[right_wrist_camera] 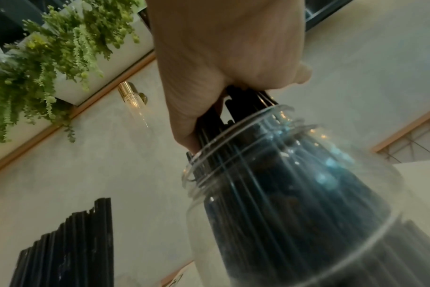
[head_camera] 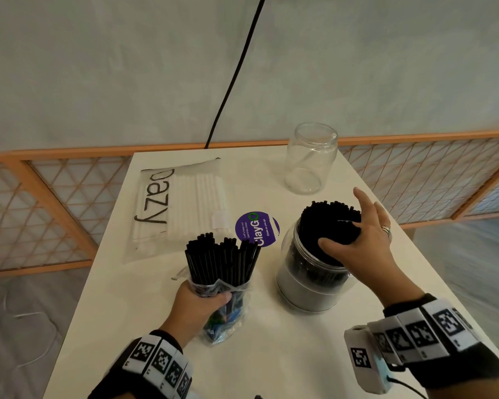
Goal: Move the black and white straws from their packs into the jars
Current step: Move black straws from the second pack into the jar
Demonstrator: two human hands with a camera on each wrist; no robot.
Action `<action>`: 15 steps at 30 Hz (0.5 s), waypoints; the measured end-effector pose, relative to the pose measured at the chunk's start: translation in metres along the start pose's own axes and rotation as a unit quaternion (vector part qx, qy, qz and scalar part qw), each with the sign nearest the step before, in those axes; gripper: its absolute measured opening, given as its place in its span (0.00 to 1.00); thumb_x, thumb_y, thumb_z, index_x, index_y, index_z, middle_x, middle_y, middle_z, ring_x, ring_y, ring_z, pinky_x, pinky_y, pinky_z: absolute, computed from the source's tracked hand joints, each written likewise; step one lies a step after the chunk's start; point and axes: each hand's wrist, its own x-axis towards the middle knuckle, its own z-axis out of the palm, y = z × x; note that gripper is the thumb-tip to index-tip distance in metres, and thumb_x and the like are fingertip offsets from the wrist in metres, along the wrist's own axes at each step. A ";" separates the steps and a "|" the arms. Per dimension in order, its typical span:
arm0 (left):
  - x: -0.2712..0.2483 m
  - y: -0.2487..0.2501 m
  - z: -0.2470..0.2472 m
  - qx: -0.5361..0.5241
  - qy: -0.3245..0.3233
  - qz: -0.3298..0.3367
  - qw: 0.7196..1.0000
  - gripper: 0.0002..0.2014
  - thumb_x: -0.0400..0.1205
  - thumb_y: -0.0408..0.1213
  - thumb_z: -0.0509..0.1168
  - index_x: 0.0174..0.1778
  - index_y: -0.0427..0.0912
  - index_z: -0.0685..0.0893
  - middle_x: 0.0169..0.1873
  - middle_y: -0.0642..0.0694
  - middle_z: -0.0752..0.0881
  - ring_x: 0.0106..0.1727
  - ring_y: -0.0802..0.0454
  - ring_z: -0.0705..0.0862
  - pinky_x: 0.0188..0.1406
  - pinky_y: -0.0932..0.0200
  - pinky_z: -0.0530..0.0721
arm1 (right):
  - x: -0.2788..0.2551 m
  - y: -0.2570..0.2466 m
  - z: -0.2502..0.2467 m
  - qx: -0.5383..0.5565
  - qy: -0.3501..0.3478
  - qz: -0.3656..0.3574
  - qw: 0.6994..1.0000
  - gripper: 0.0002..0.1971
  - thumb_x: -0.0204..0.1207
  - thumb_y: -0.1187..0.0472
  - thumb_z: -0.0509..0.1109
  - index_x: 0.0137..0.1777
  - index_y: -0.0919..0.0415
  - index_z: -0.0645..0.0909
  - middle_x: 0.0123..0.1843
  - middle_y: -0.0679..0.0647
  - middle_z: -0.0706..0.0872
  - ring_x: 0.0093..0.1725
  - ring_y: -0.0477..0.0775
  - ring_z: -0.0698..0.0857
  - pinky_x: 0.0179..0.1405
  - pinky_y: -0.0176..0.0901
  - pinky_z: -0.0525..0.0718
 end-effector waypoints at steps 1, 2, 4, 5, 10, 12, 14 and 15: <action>0.000 0.000 0.000 0.000 -0.003 0.004 1.000 0.20 0.67 0.18 0.74 0.41 0.49 0.83 0.30 0.66 0.89 0.35 0.70 0.87 0.40 0.68 0.84 | 0.002 0.001 0.001 -0.027 -0.003 -0.015 1.000 0.37 0.63 0.59 0.79 0.72 0.47 0.68 0.66 0.40 0.67 0.82 0.54 0.46 0.80 0.63 0.50; 0.000 0.000 0.000 -0.001 -0.004 0.007 1.000 0.20 0.67 0.18 0.74 0.41 0.49 0.83 0.30 0.66 0.89 0.35 0.70 0.87 0.37 0.71 0.84 | 0.003 0.001 0.001 -0.055 -0.005 -0.033 0.998 0.31 0.61 0.56 0.81 0.65 0.47 0.75 0.73 0.42 0.64 0.82 0.54 0.46 0.79 0.65 0.50; 0.000 0.000 -0.001 -0.004 -0.005 0.011 1.000 0.20 0.67 0.17 0.74 0.42 0.49 0.83 0.30 0.66 0.89 0.36 0.70 0.87 0.35 0.75 0.84 | 0.006 0.003 -0.001 -0.071 -0.001 -0.052 0.996 0.29 0.57 0.53 0.82 0.59 0.45 0.78 0.80 0.45 0.56 0.80 0.57 0.49 0.78 0.68 0.53; 0.000 -0.001 -0.002 -0.004 -0.005 0.012 1.000 0.20 0.67 0.17 0.74 0.41 0.49 0.83 0.30 0.65 0.89 0.36 0.70 0.87 0.35 0.75 0.84 | 0.007 0.003 -0.002 -0.058 0.004 -0.060 0.997 0.33 0.56 0.53 0.83 0.62 0.44 0.75 0.80 0.46 0.56 0.80 0.58 0.51 0.77 0.69 0.56; 0.002 -0.003 -0.003 -0.007 0.000 0.003 1.000 0.20 0.66 0.19 0.75 0.43 0.49 0.84 0.32 0.62 0.90 0.40 0.63 0.88 0.43 0.65 0.84 | 0.000 -0.008 -0.008 -0.104 0.010 -0.190 0.976 0.37 0.69 0.44 0.72 0.77 0.44 0.61 0.82 0.45 0.58 0.82 0.55 0.52 0.78 0.68 0.55; 0.002 -0.003 -0.003 -0.009 0.002 0.005 1.000 0.20 0.66 0.19 0.75 0.44 0.49 0.84 0.33 0.61 0.90 0.44 0.59 0.87 0.46 0.61 0.83 | -0.001 -0.013 -0.004 -0.208 -0.056 -0.209 0.954 0.37 0.72 0.37 0.57 0.81 0.44 0.53 0.84 0.43 0.52 0.83 0.52 0.49 0.79 0.61 0.47; 0.002 -0.002 -0.002 -0.007 0.004 0.006 1.000 0.20 0.66 0.19 0.76 0.43 0.49 0.84 0.33 0.58 0.90 0.43 0.59 0.87 0.44 0.61 0.82 | -0.002 -0.014 0.000 -0.321 -0.134 -0.203 0.915 0.37 0.75 0.34 0.50 0.82 0.44 0.44 0.84 0.42 0.46 0.83 0.48 0.45 0.80 0.56 0.45; 0.001 -0.001 -0.002 -0.007 0.005 0.005 1.000 0.20 0.66 0.20 0.75 0.43 0.50 0.84 0.33 0.58 0.90 0.42 0.60 0.87 0.44 0.62 0.82 | -0.001 -0.013 0.001 -0.356 -0.157 -0.197 0.900 0.37 0.78 0.35 0.50 0.82 0.45 0.42 0.84 0.42 0.43 0.83 0.47 0.44 0.80 0.55 0.45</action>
